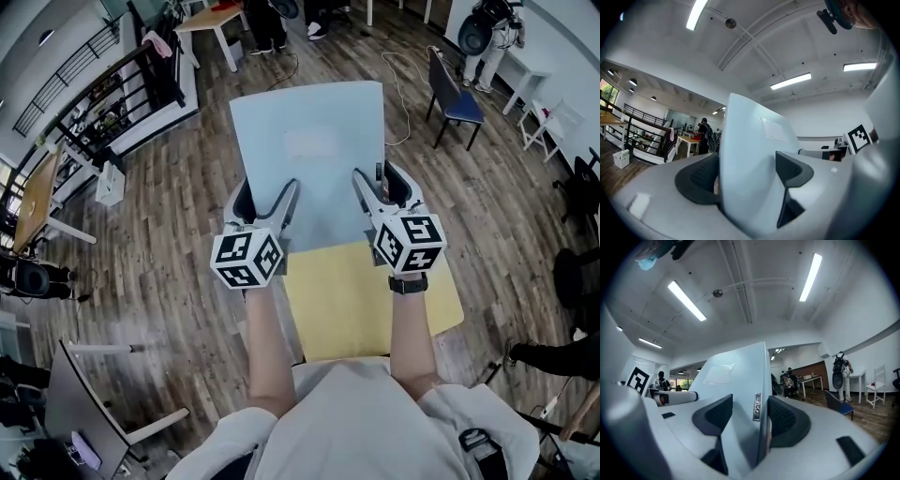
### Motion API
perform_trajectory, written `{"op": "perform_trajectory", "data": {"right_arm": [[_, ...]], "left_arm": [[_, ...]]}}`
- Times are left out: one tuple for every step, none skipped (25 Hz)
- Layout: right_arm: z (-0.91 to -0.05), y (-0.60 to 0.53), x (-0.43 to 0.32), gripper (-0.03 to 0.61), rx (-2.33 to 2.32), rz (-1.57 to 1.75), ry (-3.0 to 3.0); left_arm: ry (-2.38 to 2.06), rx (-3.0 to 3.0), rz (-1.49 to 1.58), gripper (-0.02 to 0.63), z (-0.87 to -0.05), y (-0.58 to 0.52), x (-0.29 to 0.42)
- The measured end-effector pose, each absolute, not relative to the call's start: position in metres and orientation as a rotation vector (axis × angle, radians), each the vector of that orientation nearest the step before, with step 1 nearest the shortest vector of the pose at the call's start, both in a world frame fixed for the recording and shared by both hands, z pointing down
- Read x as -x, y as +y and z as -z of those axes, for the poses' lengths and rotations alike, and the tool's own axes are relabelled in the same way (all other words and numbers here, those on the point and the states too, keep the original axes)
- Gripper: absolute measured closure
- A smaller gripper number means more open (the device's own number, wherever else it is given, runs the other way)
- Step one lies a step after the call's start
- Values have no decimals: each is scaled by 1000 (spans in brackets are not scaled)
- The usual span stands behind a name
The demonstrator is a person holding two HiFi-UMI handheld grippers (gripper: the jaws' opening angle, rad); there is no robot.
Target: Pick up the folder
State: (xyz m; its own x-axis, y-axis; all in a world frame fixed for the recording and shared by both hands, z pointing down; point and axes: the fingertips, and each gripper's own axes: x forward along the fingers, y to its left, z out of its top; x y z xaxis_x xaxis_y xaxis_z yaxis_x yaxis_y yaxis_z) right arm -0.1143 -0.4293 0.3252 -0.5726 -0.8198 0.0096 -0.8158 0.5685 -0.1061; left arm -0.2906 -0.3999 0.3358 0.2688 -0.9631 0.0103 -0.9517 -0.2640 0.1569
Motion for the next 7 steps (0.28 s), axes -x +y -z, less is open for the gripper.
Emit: {"op": "perform_trajectory", "data": {"right_arm": [[-328, -429, 115, 331, 1433, 156, 2747], [-330, -428, 115, 331, 1434, 156, 2748], [-332, -428, 117, 331, 1432, 152, 2751], [-334, -428, 121, 331, 1425, 145, 2756], [-335, -428, 128, 331, 1411, 136, 2763], [-336, -429, 136, 331, 1394, 127, 2772], [-338, -429, 145, 331, 1374, 117, 2782]], "left_arm": [[-1817, -2397, 130, 230, -338, -399, 291], [-1816, -2400, 129, 230, -340, -399, 292], [-1816, -2402, 128, 230, -342, -398, 293], [-1820, -2402, 128, 230, -344, -398, 297], [-1830, -2399, 129, 229, -345, -397, 303], [-1843, -2394, 130, 230, -346, -395, 311], [-1857, -2387, 131, 230, -347, -394, 320]]}}
